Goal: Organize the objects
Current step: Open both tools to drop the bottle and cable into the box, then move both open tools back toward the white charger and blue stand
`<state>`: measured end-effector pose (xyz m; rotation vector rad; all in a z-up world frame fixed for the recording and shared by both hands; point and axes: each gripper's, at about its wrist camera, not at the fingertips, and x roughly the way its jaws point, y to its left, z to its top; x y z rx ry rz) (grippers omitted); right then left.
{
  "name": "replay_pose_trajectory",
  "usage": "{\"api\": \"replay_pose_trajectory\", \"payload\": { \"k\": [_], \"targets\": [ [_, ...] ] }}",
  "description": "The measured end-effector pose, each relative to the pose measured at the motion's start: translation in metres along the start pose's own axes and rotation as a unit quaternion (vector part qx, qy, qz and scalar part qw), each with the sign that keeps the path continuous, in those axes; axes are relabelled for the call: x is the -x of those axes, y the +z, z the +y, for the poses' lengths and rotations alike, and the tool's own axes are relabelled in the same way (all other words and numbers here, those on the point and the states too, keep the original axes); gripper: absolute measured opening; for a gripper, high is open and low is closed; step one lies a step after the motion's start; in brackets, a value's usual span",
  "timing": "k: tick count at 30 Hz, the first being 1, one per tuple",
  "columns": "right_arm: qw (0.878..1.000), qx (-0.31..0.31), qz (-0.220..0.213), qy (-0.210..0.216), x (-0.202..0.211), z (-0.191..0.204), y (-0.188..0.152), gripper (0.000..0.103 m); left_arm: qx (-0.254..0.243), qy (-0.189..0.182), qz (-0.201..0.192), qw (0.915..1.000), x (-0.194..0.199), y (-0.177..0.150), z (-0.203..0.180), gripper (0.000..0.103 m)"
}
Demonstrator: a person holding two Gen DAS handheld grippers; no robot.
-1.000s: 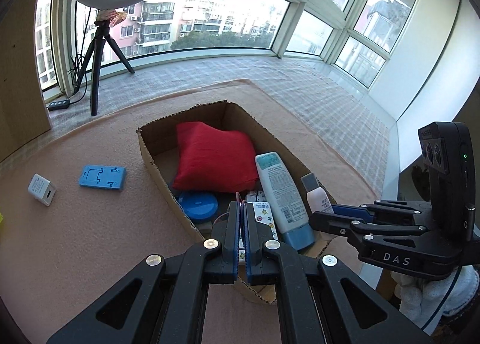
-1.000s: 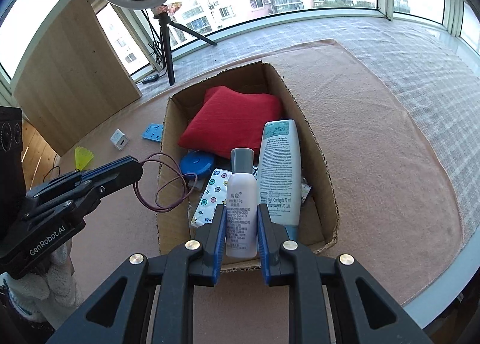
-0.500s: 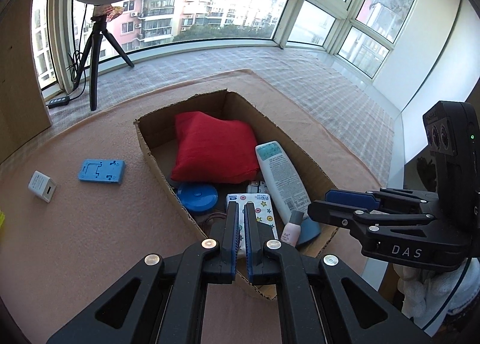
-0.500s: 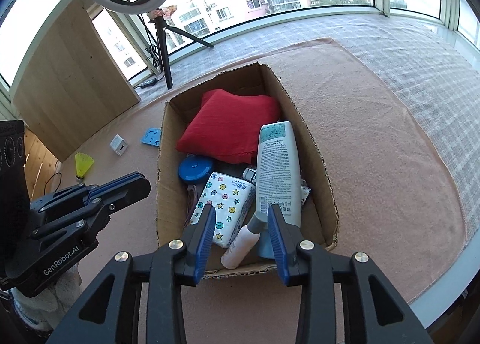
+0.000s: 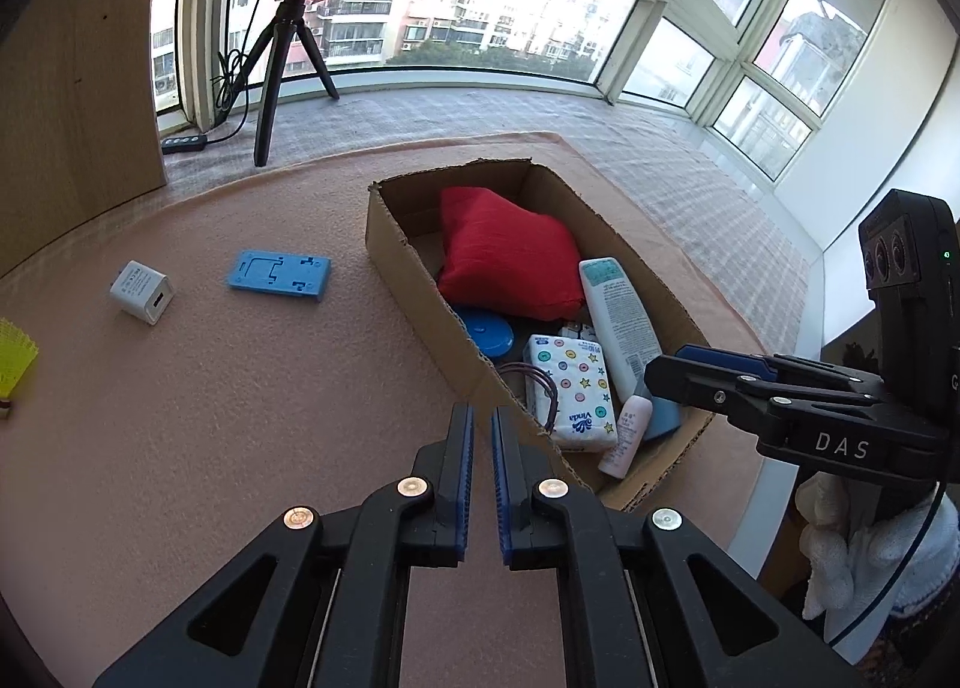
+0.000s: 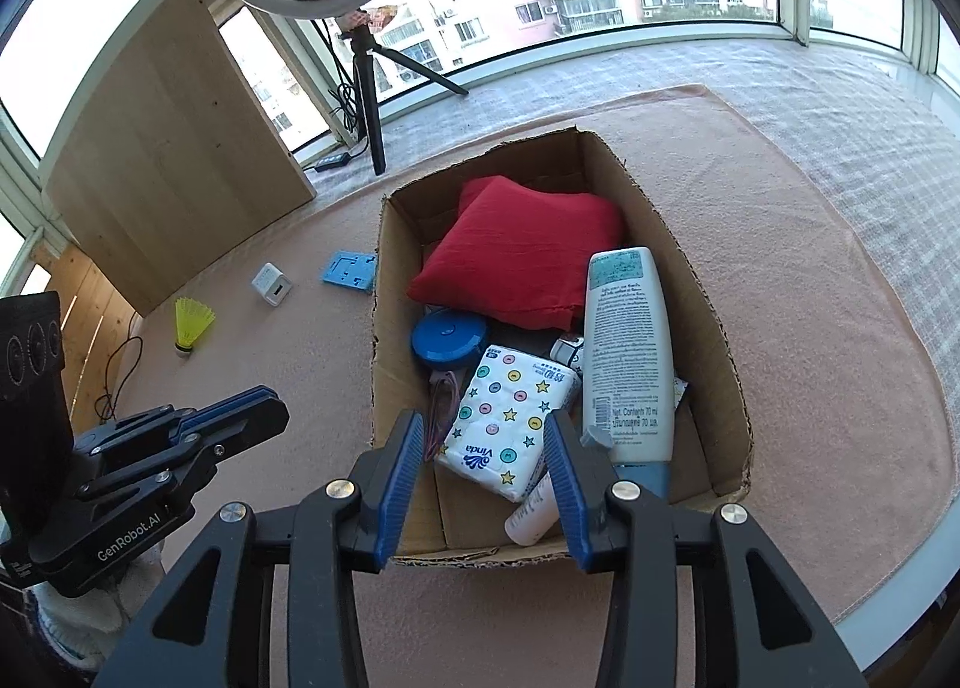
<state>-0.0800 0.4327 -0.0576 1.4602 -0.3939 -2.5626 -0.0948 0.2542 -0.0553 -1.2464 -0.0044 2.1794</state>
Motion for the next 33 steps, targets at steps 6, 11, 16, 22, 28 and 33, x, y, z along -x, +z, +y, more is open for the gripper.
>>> {"api": "replay_pose_trajectory", "payload": {
  "k": [6,11,16,22,28,33],
  "targets": [
    [0.999,0.03,-0.002,0.018,-0.008,0.03,0.007,0.038,0.039,0.03,-0.005,0.9988,0.023,-0.018,0.045,0.009],
    [0.998,0.052,-0.001,0.041,-0.017,0.059,0.02,0.038,0.072,0.058,-0.019,0.9956,0.047,-0.024,0.086,0.009],
    [0.994,0.088,0.004,0.062,-0.03,0.094,0.038,0.038,0.098,0.082,-0.029,0.9914,0.067,-0.028,0.124,0.009],
    [0.989,0.12,0.021,0.08,-0.054,0.136,0.065,0.039,0.128,0.1,-0.041,0.9859,0.084,-0.02,0.17,0.018],
    [0.988,0.102,0.043,0.111,-0.081,0.16,0.096,0.039,0.142,0.108,-0.052,0.9826,0.083,0.012,0.206,0.02],
    [0.989,0.073,0.055,0.116,-0.109,0.167,0.119,0.042,0.148,0.103,-0.05,0.9824,0.067,0.042,0.226,0.06]
  ]
}}
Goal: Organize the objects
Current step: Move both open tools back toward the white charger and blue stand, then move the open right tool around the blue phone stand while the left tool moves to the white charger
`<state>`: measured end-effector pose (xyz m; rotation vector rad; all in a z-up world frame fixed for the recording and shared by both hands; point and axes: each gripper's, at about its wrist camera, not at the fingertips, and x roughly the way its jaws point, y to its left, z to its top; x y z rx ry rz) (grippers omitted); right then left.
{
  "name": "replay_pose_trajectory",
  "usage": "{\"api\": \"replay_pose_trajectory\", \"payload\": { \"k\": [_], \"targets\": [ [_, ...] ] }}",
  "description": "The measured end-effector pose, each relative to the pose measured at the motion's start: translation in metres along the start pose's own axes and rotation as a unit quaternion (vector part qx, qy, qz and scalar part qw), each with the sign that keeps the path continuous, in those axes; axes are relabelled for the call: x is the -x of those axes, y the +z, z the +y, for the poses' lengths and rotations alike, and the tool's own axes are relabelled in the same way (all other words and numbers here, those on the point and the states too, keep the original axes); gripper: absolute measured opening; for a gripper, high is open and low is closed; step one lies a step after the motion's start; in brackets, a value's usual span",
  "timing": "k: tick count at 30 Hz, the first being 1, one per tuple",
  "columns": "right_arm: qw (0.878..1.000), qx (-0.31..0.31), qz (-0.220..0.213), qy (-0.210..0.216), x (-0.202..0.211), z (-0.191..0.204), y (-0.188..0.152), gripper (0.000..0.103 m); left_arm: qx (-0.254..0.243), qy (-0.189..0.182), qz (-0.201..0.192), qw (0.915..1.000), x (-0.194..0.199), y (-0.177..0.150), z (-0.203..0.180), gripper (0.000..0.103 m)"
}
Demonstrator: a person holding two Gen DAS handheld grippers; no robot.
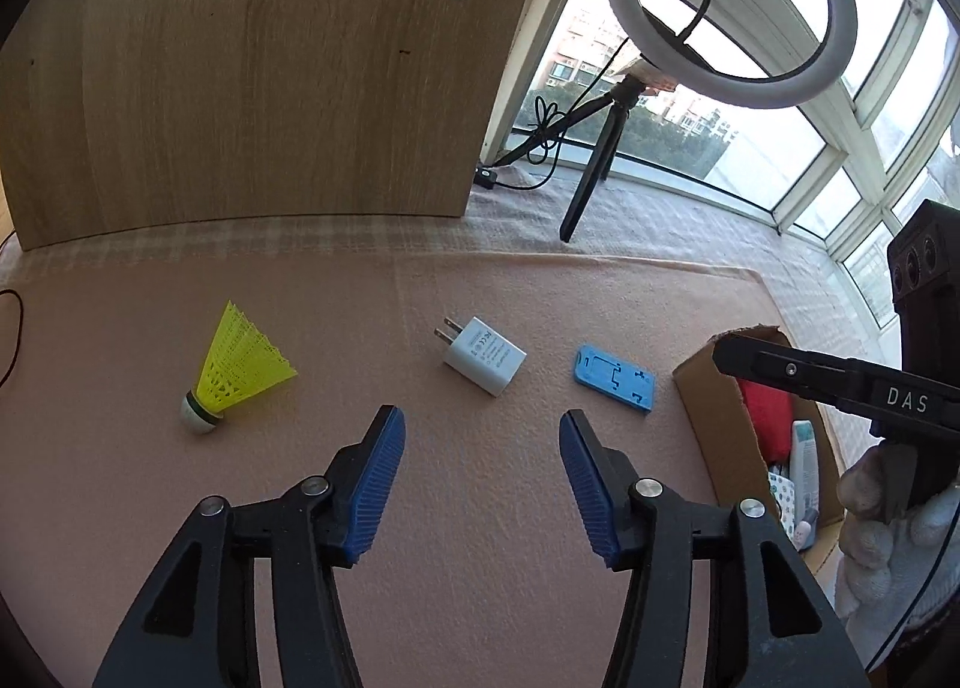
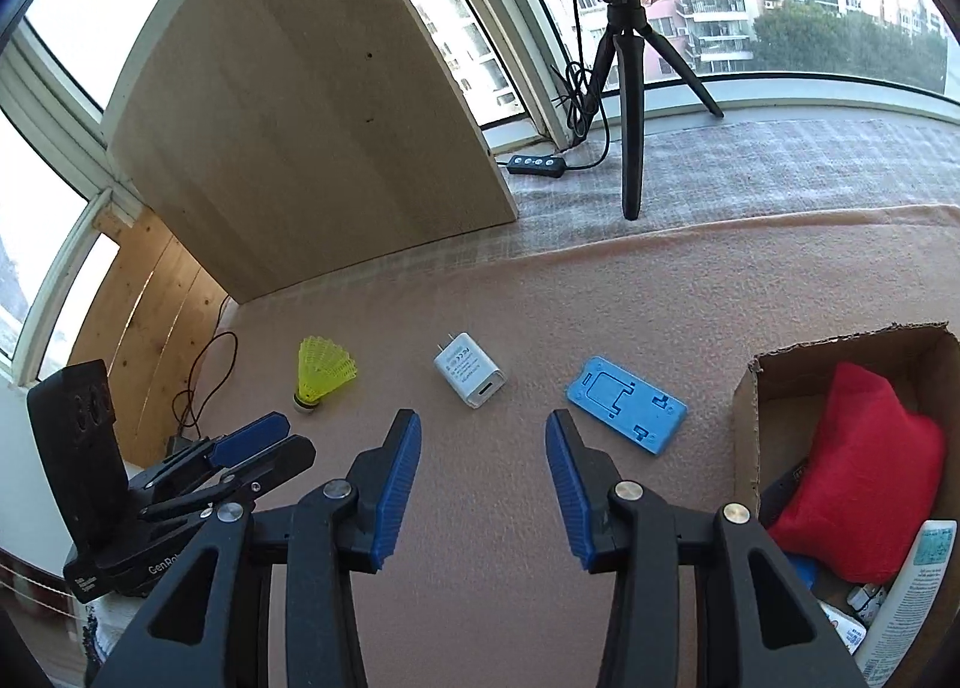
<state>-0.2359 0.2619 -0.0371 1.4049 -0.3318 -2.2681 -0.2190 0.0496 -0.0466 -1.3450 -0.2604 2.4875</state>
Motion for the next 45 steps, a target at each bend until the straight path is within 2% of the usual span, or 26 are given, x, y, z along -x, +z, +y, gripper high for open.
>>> {"api": "replay_pose_trajectory", "payload": {
  "k": [11,16,22,30,37,45],
  "targets": [
    [0.997,-0.066,0.033,-0.008,-0.05,-0.037,0.029,0.044,0.017,0.013,0.042,0.9989,-0.081,0.039,0.003,0.061],
    [0.996,-0.069,0.048,-0.037,-0.071,-0.05,0.037,0.044,0.034,0.014,0.054,0.9979,-0.115,0.049,0.003,0.061],
    [0.993,-0.049,0.066,-0.081,-0.094,-0.057,0.044,0.044,0.017,0.033,0.06,0.9975,-0.145,0.06,-0.005,0.061],
    [0.985,0.008,0.095,-0.146,-0.122,-0.047,0.046,0.044,0.007,0.047,0.073,0.9962,-0.167,0.06,-0.004,0.06],
    [0.981,0.024,0.125,-0.147,-0.135,-0.046,0.043,0.044,-0.01,0.049,0.083,0.9953,-0.179,0.054,-0.006,0.049],
    [0.981,0.008,0.135,-0.137,-0.127,-0.049,0.029,0.044,-0.05,0.045,0.076,0.9948,-0.169,0.031,-0.012,0.046]
  ]
}}
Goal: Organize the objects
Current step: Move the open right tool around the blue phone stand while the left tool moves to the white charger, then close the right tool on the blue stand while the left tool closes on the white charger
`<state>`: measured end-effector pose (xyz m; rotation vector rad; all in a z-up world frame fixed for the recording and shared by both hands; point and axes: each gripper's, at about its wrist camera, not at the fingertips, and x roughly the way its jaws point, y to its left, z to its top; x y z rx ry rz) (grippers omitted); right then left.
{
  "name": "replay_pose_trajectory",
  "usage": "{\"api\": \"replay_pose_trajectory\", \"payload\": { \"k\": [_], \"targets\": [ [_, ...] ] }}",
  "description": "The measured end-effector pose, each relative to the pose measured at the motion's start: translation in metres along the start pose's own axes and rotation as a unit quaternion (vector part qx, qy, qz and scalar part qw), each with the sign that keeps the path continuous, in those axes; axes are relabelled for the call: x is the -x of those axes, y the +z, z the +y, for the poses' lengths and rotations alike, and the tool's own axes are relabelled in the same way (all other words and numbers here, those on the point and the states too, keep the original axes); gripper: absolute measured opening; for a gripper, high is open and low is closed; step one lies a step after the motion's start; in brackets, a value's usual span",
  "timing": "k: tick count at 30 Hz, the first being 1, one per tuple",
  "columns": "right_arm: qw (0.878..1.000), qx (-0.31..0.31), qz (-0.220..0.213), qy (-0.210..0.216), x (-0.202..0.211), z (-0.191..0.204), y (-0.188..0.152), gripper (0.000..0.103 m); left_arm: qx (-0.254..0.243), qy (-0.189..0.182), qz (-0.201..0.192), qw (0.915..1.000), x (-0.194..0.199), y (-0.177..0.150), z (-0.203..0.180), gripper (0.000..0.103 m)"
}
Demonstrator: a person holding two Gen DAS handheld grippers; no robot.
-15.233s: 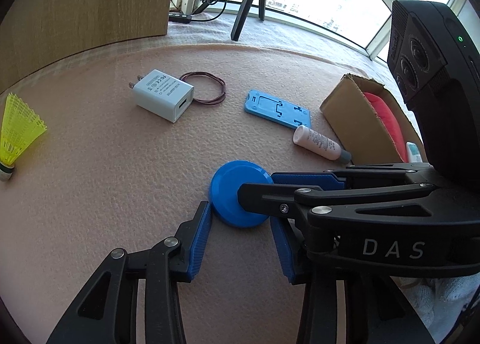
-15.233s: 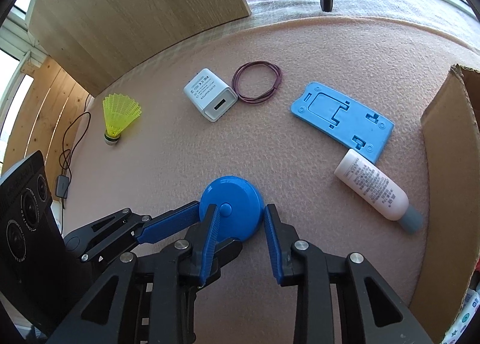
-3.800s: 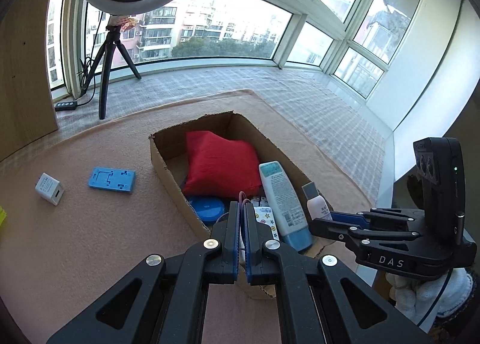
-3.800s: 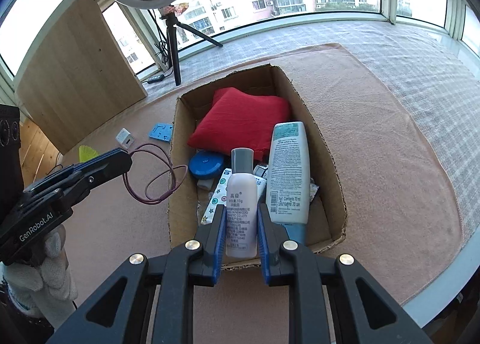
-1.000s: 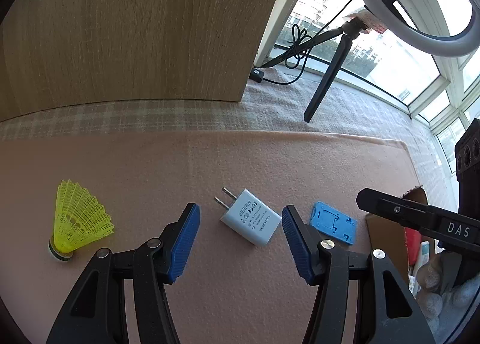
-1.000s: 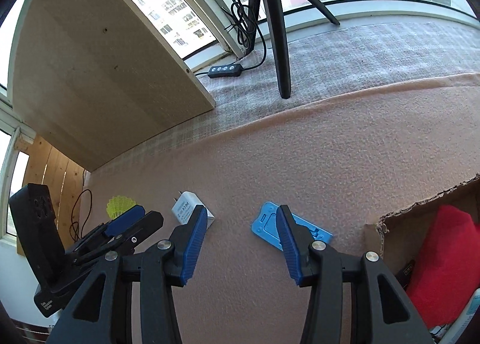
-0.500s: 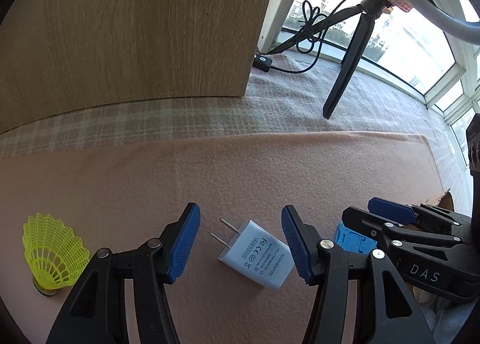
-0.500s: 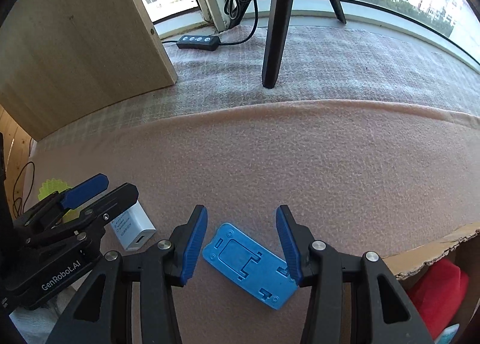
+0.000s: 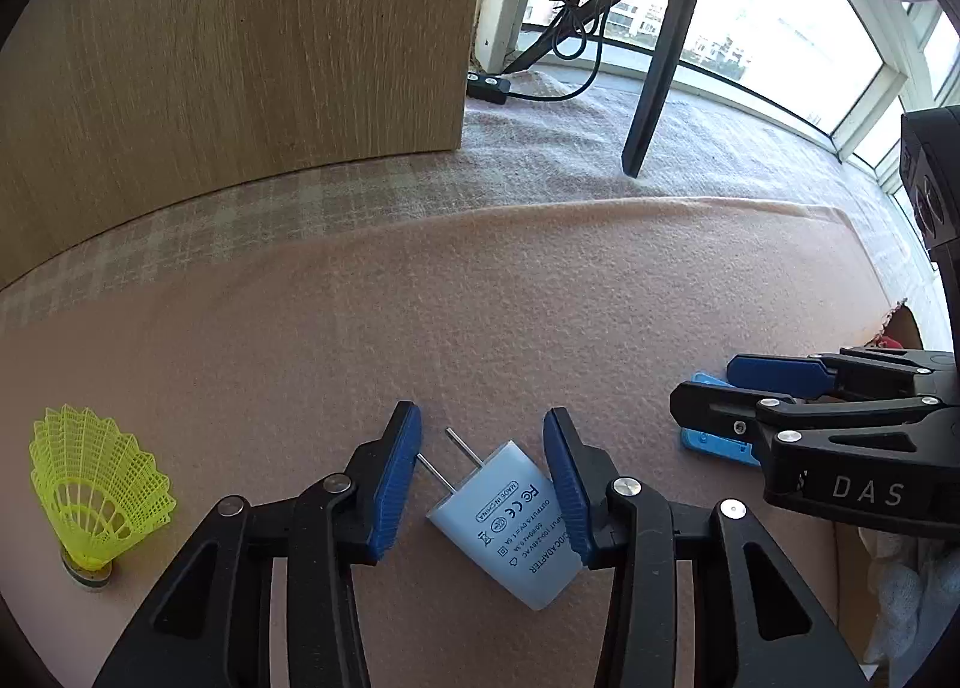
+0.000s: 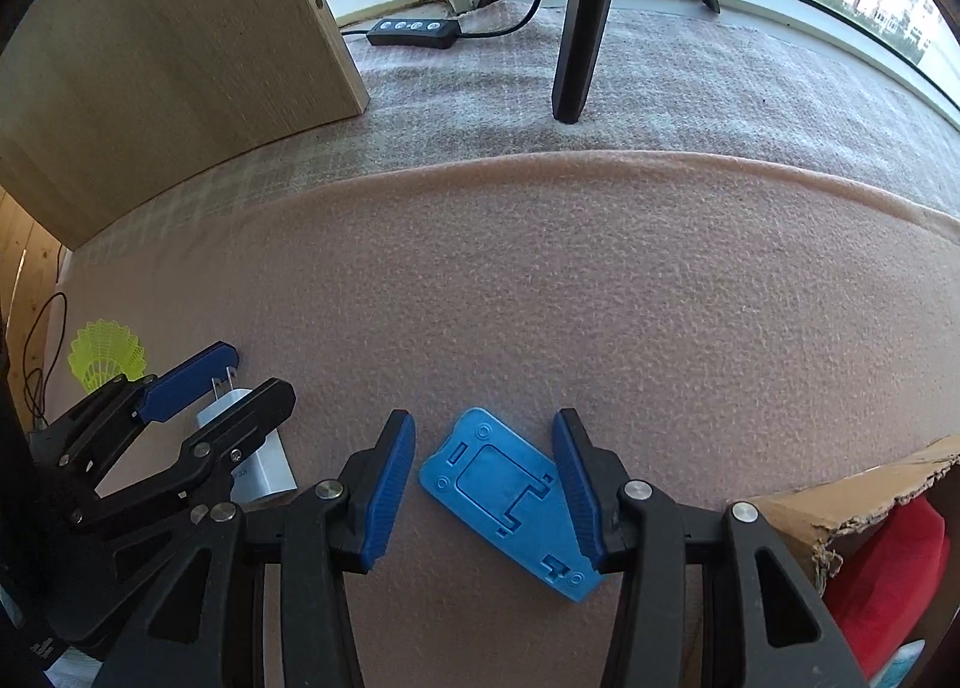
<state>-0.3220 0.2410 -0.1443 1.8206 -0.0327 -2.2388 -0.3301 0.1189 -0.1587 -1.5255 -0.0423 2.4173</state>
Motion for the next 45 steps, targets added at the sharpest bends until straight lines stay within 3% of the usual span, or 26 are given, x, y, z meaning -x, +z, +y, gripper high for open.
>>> {"api": "replay_pose_trajectory", "payload": {
  "k": [15,22,26,34,45],
  "targets": [
    [0.999,-0.004,0.007,0.033,0.017,0.005,-0.076,0.043,-0.044,-0.017,-0.008,0.9988,0.043,-0.09,-0.005,0.045],
    [0.999,0.023,-0.01,0.022,0.026,0.023,-0.116,0.043,-0.05,-0.016,-0.007,0.9986,0.069,-0.136,-0.003,0.045],
    [0.999,0.04,-0.029,0.006,0.026,0.034,-0.131,0.034,-0.06,-0.007,-0.007,0.9982,0.08,-0.154,-0.006,0.045],
    [0.998,0.056,-0.024,0.008,0.026,0.037,-0.142,0.033,-0.058,-0.005,-0.002,0.9983,0.091,-0.169,-0.009,0.045],
    [0.997,0.075,-0.002,0.027,0.035,0.042,-0.191,0.034,-0.047,-0.019,0.003,0.9987,0.098,-0.18,-0.007,0.046]
  ]
}}
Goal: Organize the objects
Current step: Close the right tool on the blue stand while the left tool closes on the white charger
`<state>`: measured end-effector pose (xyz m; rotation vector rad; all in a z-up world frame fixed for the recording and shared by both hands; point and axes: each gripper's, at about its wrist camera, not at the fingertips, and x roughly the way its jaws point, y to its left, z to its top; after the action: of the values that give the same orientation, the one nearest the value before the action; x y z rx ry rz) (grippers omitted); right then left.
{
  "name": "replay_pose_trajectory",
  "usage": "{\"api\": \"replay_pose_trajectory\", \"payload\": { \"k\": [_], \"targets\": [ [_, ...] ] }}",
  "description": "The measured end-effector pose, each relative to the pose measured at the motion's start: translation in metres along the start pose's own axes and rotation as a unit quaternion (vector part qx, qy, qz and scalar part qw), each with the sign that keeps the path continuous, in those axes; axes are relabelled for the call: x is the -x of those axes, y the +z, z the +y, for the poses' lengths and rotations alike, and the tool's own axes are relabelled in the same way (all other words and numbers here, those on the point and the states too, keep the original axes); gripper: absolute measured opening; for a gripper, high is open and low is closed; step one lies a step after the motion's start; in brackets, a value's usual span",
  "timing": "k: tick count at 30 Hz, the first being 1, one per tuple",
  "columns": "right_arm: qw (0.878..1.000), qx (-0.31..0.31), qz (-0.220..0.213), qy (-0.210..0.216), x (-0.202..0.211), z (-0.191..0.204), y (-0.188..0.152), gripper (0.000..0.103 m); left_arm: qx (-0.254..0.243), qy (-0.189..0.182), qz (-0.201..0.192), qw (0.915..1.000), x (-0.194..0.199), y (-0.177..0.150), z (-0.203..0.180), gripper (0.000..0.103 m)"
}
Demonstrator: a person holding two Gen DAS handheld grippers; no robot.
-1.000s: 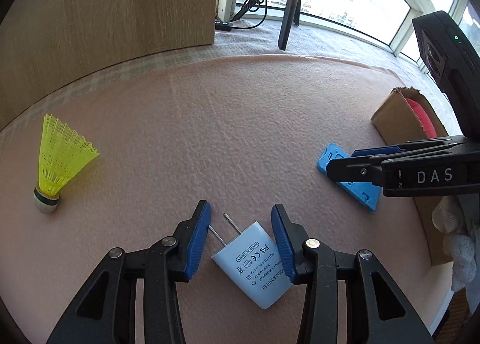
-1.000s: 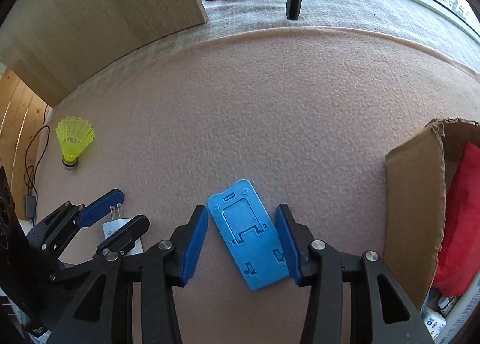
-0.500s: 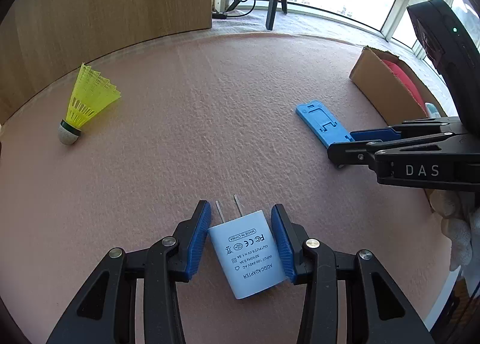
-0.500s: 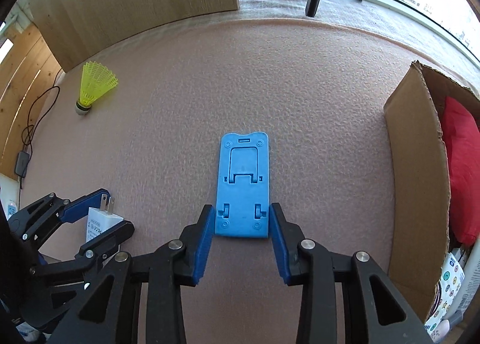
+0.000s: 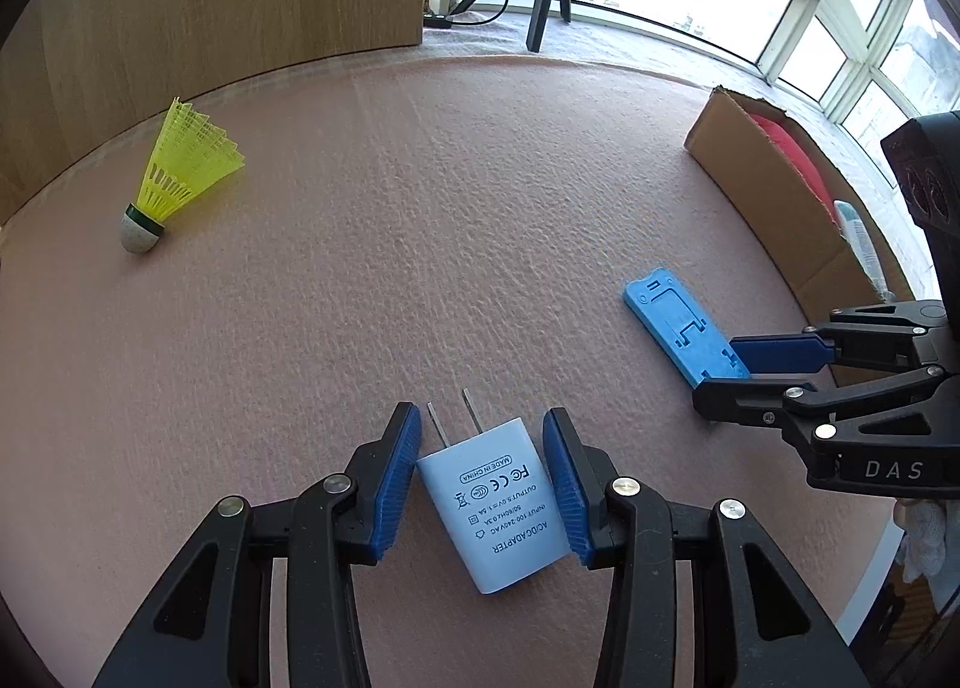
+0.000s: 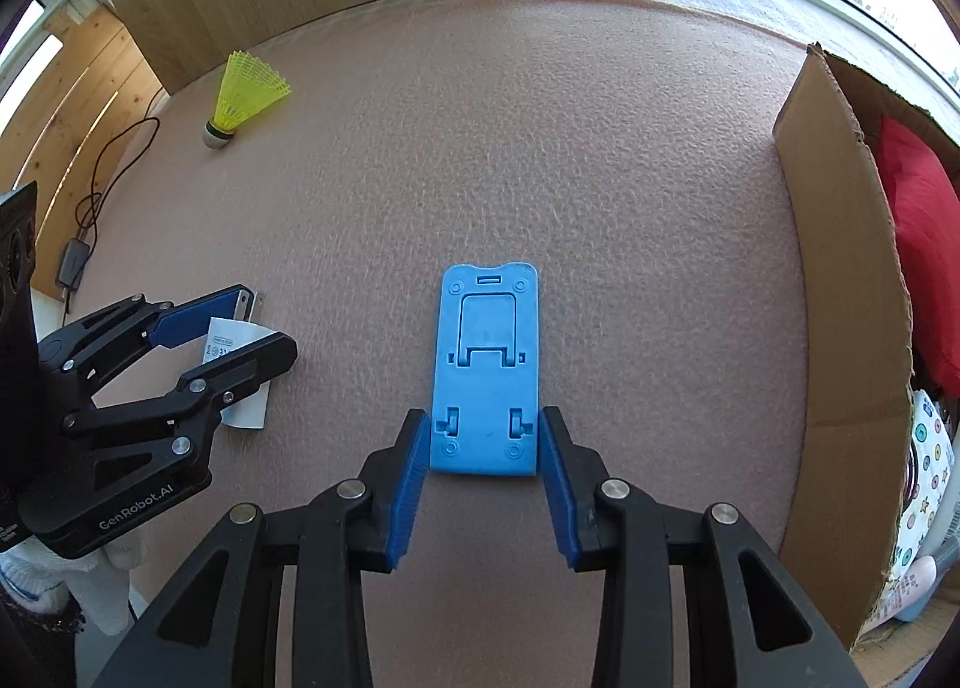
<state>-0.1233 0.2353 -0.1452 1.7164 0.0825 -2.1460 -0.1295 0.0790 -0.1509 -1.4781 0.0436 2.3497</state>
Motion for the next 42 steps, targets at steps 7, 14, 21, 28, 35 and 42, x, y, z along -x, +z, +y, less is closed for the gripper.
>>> {"api": "replay_pose_trajectory", "payload": {
  "k": [7,14,21,28,35,42],
  "targets": [
    [0.999,-0.023,-0.025,0.016,0.012,-0.005,-0.01,0.046,0.044,0.012,-0.009,0.9989,0.019,-0.016,0.005,0.053],
    [1.0,-0.005,-0.031,-0.002,0.006,0.005,-0.003,0.047,0.056,0.016,-0.013,0.9982,0.026,-0.022,-0.006,0.054],
    [0.999,0.004,-0.04,-0.012,-0.003,0.013,0.003,0.047,0.055,0.021,-0.01,0.9982,0.024,-0.019,-0.012,0.054],
    [0.999,-0.004,-0.046,-0.006,-0.002,0.008,0.002,0.047,0.059,0.022,0.003,0.998,0.015,-0.02,-0.01,0.054],
    [0.999,0.011,-0.04,-0.02,-0.004,0.012,0.003,0.048,0.07,0.019,0.007,0.9974,0.012,-0.022,-0.005,0.056],
    [0.999,0.029,-0.036,-0.026,-0.005,0.015,0.002,0.048,0.066,0.026,0.003,0.9975,0.01,-0.022,-0.005,0.046]
  ]
}}
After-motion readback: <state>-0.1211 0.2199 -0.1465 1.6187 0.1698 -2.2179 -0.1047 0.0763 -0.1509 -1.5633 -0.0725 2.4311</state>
